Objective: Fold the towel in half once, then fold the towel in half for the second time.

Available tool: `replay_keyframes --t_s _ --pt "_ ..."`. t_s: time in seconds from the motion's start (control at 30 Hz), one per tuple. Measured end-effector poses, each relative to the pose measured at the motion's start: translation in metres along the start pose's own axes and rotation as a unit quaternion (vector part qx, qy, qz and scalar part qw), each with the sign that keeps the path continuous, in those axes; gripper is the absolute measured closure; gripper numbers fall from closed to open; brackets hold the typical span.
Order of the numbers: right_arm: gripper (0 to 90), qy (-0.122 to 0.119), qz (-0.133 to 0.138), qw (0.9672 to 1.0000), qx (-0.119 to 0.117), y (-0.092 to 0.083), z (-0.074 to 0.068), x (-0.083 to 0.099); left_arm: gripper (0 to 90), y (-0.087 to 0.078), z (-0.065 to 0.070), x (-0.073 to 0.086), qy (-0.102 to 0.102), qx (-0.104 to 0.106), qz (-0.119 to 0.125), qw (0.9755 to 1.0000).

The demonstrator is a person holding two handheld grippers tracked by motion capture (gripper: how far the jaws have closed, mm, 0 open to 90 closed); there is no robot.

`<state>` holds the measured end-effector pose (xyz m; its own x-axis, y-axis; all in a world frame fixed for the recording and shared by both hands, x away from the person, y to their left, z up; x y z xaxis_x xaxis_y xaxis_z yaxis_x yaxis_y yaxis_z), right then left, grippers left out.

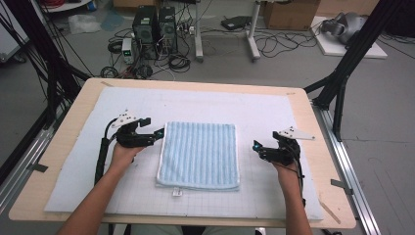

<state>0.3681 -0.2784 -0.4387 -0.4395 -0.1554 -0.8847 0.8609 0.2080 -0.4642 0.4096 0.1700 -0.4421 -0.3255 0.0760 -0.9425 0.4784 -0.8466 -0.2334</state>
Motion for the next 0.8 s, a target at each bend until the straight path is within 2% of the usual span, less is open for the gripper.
replay_keyframes --t_s 0.37,0.63,0.8 --pt "11.2 -0.007 -0.011 0.9999 0.0 0.003 -0.003 0.002 19.8 -0.003 -0.005 0.0 -0.007 -0.013 0.004 0.9999" --pt "11.2 -0.002 -0.018 0.9998 0.001 0.005 -0.002 0.004 21.0 -0.001 -0.006 0.004 -0.015 -0.008 -0.007 0.9998" --pt "11.2 -0.002 -0.02 0.9998 -0.003 0.006 -0.003 0.004 22.8 0.004 -0.011 0.006 -0.013 -0.017 -0.013 0.9997"
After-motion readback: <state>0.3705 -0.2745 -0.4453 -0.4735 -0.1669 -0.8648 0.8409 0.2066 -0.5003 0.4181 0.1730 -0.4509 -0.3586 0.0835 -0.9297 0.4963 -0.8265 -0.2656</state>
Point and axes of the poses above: each handheld gripper's, and its own axes: y roughly forward along the jaws, x roughly out of its underside, z roughly to its right, the point moved 4 cm from there along y, roughly forward along the jaws, and after that the axes turned 15 degrees about x, right-handed, at the moved point
